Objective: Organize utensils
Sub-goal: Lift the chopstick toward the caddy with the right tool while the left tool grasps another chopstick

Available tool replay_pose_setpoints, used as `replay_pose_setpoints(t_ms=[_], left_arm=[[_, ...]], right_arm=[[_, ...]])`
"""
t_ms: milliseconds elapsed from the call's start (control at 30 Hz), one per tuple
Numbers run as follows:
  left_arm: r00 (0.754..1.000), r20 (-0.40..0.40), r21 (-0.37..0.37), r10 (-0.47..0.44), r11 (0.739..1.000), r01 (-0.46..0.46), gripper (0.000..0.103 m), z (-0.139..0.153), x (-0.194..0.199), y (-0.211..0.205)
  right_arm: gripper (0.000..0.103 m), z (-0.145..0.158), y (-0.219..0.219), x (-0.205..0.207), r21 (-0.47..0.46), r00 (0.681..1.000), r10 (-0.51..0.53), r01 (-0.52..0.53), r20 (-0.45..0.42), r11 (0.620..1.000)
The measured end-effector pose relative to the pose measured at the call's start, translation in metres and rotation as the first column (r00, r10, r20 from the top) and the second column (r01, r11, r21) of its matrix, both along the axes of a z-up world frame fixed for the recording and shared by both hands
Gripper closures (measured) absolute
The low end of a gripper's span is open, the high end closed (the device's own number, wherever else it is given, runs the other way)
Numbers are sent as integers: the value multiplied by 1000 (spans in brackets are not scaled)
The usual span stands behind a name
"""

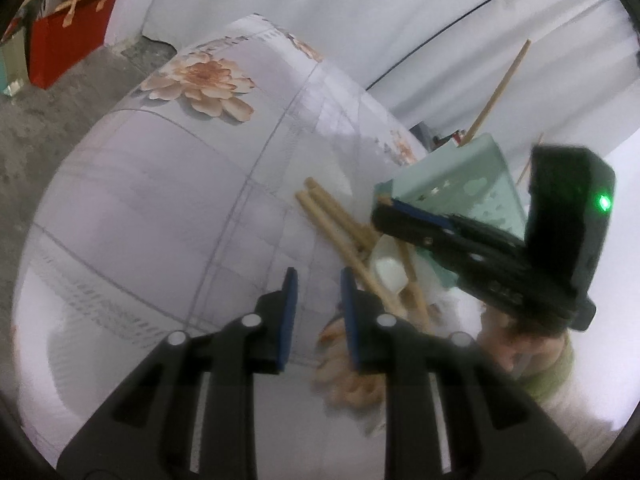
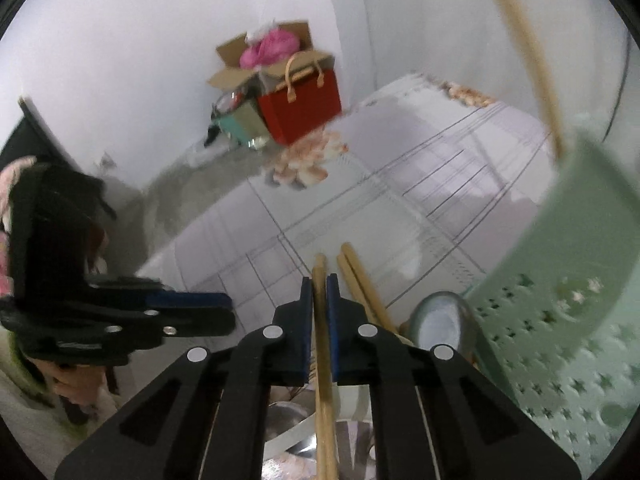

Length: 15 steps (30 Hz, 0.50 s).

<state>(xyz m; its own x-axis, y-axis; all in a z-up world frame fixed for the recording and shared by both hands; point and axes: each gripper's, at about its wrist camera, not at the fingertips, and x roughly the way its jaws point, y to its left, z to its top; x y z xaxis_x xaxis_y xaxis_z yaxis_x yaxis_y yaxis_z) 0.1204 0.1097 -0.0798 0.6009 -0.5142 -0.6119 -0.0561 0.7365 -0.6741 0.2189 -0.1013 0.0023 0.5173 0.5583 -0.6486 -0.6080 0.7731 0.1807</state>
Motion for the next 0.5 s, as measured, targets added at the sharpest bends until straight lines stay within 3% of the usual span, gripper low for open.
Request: replay_pose_setpoints(t_ms=[267,500], left_arm=[[997,-76,-68,-15,998,10,76,-7,32,-11],[980,-198,-43,24,999,-33,78,-10,61,-29]], right_arm=[[97,36,-48,-45,124,983,-129,113,133,986],[97,54,-96,-99,225,939,-267,218,217,950]])
